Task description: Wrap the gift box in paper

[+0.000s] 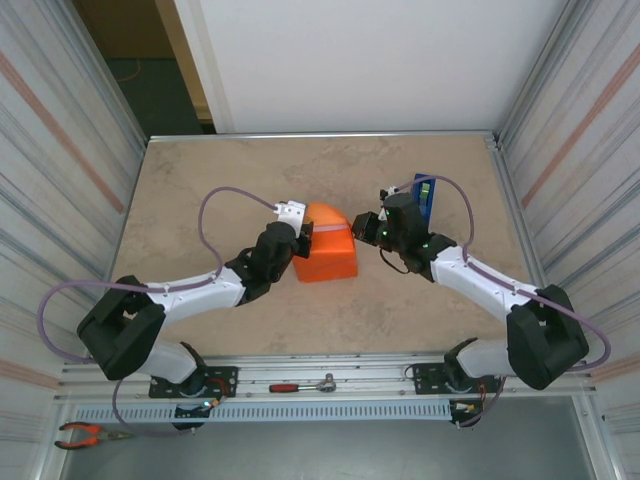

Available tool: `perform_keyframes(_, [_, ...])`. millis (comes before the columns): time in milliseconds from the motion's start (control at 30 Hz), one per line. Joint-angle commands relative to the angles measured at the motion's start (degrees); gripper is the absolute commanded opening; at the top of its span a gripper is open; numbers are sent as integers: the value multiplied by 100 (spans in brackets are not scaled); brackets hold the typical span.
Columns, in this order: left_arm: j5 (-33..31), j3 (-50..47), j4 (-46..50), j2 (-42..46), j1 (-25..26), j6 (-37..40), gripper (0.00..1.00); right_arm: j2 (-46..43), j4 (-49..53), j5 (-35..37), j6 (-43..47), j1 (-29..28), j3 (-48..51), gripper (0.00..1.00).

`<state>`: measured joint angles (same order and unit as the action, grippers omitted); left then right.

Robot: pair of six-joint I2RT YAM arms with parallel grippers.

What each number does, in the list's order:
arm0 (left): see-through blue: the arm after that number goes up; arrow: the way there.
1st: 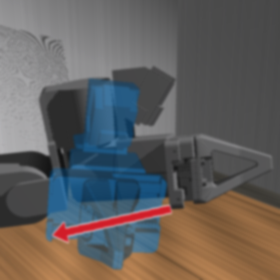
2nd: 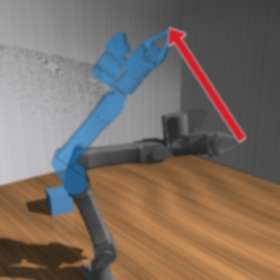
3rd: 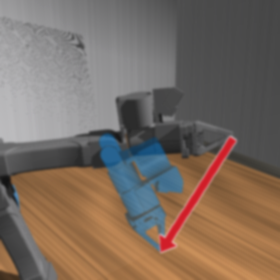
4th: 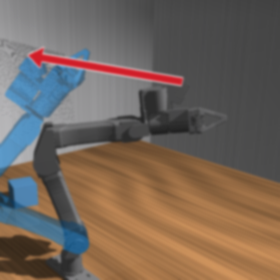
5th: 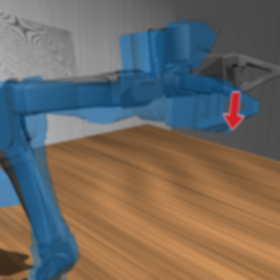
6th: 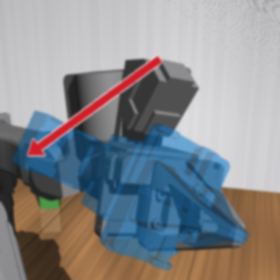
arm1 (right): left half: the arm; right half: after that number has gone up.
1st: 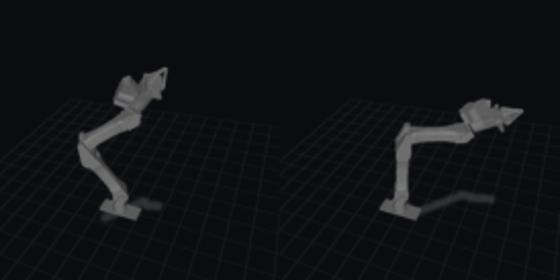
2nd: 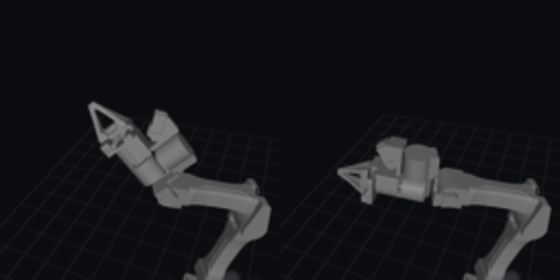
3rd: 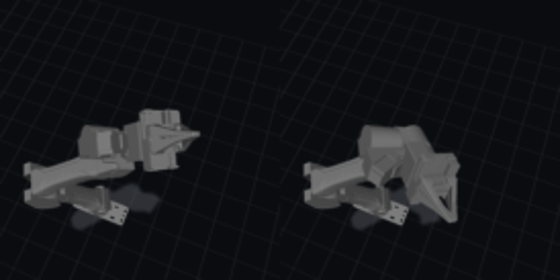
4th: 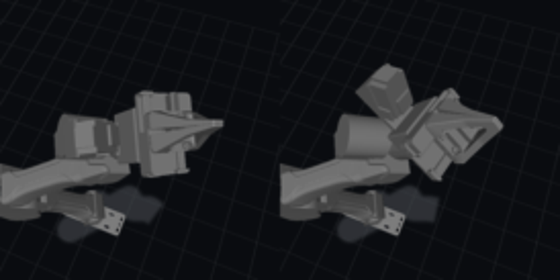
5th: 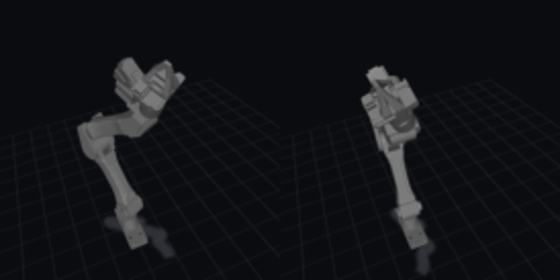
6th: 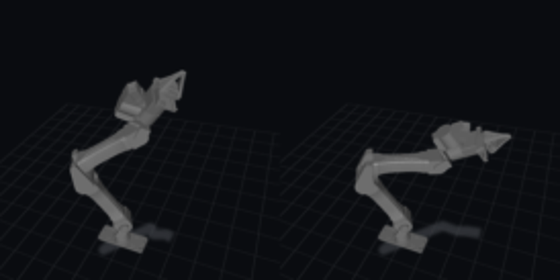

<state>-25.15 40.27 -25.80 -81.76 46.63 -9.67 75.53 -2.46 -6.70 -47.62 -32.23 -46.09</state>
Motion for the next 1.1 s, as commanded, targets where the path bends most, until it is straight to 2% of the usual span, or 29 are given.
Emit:
perform_keyframes(0, [-33, 38, 364, -122, 48, 75, 27, -286, 281, 243, 329, -108, -265, 0])
perform_keyframes(367, [-39, 31, 382, -138, 64, 53, 25, -363, 369, 220, 426, -168, -291, 0])
perform_keyframes(700, [-51, 86, 392, -193, 74, 0, 24, -206, 456, 27, 529, -548, -191, 0])
perform_keyframes(900, [34, 268, 662, 51, 70, -53, 25, 98, 879, 303, 820, -788, -37, 0])
perform_keyframes(967, [237, 482, 987, 311, 25, -102, 27, 225, 950, 463, 859, -824, 96, 0])
perform_keyframes(1067, [853, 798, 1544, 883, -230, -383, 37, 277, 910, 494, 787, -827, 300, 0])
